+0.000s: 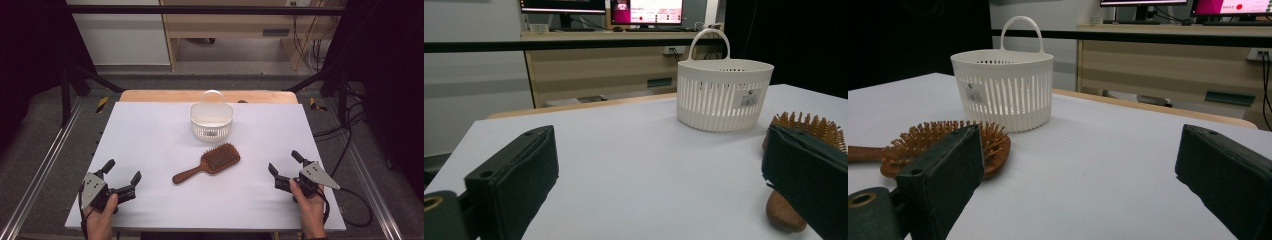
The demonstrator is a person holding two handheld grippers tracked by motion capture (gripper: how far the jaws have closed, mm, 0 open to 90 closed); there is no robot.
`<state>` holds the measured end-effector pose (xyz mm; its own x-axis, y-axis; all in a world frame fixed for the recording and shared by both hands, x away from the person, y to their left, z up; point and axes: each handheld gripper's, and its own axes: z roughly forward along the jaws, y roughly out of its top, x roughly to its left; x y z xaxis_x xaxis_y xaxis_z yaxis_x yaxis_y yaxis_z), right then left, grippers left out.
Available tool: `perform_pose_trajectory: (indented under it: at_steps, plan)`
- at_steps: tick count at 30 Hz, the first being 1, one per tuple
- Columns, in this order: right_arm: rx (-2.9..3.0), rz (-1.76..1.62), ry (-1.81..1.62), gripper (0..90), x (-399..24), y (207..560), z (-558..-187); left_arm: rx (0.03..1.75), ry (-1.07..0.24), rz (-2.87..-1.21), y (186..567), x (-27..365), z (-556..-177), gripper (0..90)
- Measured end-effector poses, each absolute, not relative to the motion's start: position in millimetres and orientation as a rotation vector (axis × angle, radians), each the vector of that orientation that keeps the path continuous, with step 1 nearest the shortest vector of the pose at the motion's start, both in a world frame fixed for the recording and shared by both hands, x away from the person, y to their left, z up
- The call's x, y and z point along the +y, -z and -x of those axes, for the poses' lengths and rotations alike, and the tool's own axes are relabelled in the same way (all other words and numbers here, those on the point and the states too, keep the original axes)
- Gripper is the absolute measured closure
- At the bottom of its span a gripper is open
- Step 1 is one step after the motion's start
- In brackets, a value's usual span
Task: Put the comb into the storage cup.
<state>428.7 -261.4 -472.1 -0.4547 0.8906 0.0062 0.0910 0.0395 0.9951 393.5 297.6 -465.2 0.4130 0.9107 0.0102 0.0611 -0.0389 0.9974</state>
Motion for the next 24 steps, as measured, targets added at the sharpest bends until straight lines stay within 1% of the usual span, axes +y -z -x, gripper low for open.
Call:
perform_pose_trajectory:
  at_steps: [13,23,24]
  plan:
    - [1.633,-1.104,-1.456,5.9,-262.0,472.7,-432.0,0.927,-0.869,-1.428,465.1,300.3,-393.8,1.6]
    - [1.619,-1.144,-1.445,4.6,-257.5,471.7,-433.5,0.882,-0.88,-1.442,464.3,295.6,-398.1,1.2]
    - [1.623,-1.146,-1.445,5.2,-257.0,471.9,-433.8,0.863,-0.887,-1.441,463.2,296.7,-404.4,0.8]
